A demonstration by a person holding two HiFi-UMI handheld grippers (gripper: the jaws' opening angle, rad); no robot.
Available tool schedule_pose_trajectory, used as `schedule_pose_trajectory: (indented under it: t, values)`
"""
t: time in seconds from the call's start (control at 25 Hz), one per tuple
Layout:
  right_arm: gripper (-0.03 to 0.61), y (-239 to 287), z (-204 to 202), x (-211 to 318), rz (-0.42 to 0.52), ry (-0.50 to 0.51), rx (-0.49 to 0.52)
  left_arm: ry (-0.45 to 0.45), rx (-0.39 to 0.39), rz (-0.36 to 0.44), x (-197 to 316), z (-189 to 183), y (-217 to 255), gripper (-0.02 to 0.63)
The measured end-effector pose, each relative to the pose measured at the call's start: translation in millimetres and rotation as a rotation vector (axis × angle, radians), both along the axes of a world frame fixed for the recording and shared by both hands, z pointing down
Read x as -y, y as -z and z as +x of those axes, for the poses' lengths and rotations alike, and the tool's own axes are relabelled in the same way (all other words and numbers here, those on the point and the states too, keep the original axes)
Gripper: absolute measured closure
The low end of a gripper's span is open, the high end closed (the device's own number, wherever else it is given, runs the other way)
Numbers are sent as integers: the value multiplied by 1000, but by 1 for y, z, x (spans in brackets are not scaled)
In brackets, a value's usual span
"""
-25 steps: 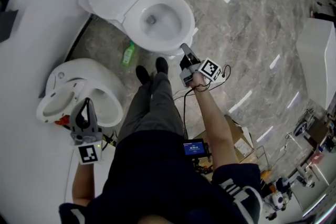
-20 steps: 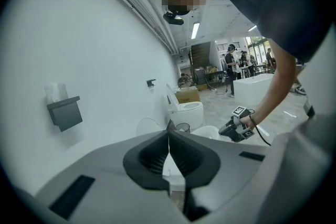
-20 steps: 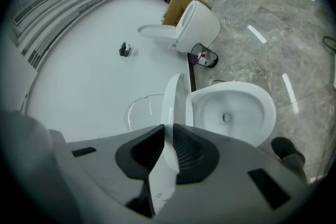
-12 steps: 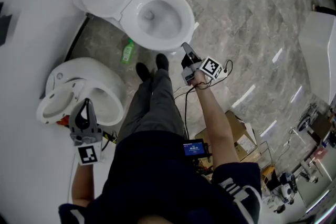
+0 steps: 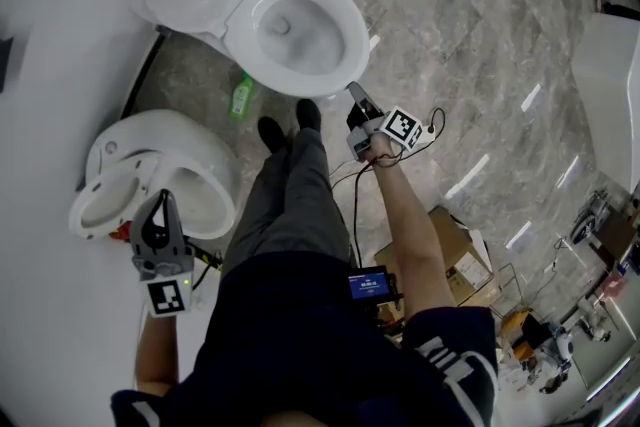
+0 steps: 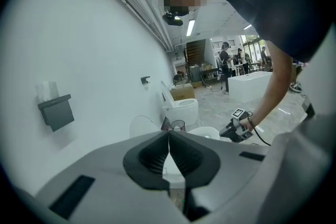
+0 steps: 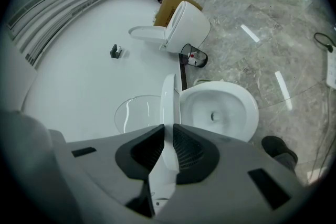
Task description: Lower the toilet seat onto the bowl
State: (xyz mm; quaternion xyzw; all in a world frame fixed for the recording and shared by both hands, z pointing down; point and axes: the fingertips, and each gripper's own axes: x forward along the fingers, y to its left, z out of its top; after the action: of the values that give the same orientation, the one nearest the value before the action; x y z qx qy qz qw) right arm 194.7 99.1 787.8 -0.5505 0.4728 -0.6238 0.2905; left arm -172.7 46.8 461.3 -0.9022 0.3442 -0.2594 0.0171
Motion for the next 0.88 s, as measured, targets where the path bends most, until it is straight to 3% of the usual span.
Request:
schedule_pose_trajectory:
  t: [0.88]
  values:
    - [517,-70,16,-30,-68,-11,14,-41,39,-50,4,15,-34,589]
